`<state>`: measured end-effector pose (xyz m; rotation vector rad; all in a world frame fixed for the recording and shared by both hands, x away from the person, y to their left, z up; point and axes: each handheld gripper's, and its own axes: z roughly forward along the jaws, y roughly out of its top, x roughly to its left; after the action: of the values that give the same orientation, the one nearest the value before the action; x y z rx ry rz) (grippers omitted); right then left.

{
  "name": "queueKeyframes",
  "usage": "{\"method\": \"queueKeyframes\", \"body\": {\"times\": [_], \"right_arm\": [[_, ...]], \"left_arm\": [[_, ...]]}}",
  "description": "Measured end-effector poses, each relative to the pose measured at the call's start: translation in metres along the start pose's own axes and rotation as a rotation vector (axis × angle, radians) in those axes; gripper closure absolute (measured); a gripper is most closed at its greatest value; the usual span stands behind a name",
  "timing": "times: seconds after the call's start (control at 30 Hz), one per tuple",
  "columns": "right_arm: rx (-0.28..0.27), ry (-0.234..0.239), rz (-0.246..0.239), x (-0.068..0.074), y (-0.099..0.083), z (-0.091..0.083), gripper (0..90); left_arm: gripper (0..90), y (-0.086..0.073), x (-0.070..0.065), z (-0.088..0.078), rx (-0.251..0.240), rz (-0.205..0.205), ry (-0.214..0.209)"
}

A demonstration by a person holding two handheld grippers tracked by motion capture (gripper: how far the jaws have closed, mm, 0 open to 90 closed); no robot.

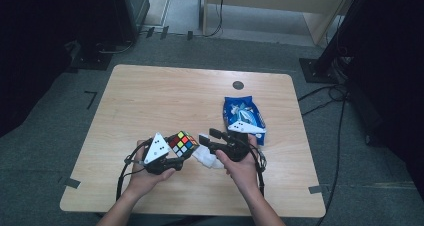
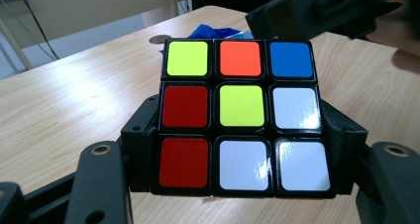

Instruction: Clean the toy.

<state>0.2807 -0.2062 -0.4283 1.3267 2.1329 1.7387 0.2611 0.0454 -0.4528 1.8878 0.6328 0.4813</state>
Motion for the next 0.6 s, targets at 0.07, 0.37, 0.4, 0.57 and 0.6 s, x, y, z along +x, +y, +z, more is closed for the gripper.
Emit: {"method": "queueKeyframes", "body": {"times": [0.07, 0.37, 0.4, 0.57, 0.6], "right_arm": [[0.004, 0.04, 0.054, 0.004, 0.001, 0.001, 33.1], [0.06, 0.107, 0.264, 0.008, -0.003, 0.012, 21.8], [0.069, 0.104, 0.282, 0.007, -0.005, 0.013, 21.7], [0.098, 0.143, 0.344, 0.003, -0.011, 0.02, 27.5], [0.1, 0.151, 0.346, 0.003, -0.012, 0.021, 28.7]], "left_arm": [[34.0, 0.0, -0.001, 0.001, -0.003, 0.001, 0.002], [33.9, -0.002, -0.009, 0.004, -0.017, 0.023, 0.015], [33.9, -0.002, -0.009, 0.004, -0.02, 0.025, 0.015], [33.9, -0.001, -0.011, 0.003, -0.029, 0.025, 0.012], [33.9, -0.001, -0.011, 0.003, -0.029, 0.027, 0.011]]}}
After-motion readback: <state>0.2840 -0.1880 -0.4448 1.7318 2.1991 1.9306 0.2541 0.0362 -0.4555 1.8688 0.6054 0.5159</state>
